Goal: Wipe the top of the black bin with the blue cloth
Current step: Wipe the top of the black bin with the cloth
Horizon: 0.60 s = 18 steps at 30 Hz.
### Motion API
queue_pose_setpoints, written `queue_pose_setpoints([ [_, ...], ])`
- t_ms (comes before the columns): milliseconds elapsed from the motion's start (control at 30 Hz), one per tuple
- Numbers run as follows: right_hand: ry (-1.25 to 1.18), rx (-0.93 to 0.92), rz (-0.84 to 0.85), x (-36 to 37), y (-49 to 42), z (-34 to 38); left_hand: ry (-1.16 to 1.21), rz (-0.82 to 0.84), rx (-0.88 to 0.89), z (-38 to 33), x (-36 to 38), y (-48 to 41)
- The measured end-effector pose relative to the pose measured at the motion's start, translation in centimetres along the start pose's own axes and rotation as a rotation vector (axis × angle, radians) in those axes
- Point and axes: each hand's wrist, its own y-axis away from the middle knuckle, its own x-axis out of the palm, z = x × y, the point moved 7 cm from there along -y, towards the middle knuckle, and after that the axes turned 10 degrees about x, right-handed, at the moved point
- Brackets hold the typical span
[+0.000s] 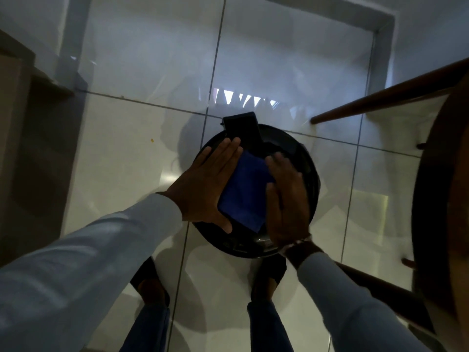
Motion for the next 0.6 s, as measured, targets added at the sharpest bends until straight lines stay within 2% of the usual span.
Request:
queue_pose_setpoints([
  [100, 0.001, 0.088, -0.045, -1.9, -3.0, -2.1, 0.130, 0.002, -0.047, -0.8, -1.0, 0.4],
  [200, 0.048, 0.015, -0.062, -1.5, -4.1, -2.5, 0.290, -0.229, -0.081, -4.1, -2.5, -0.2],
  [267, 0.030, -0.019, -0.101, -1.3, -4.1, -2.8, 0.220, -0.329, -0.107, -6.1, -2.2, -1.7],
  [400, -0.001, -0.031, -0.138, -1.2, -4.3, -4.1, -0.141, -0.228, -0.197, -5.5, 0.7, -4.0],
  [500, 0.038, -0.059, -0.154, -1.1, -4.2, -4.1, -0.168, -0.319, -0.173, -4.3, 1.7, -2.5],
  [600, 0.018, -0.050, -0.158, -1.2, -4.2, -3.5, -0.128, -0.425, -0.277, -3.5, 2.6, 1.1],
])
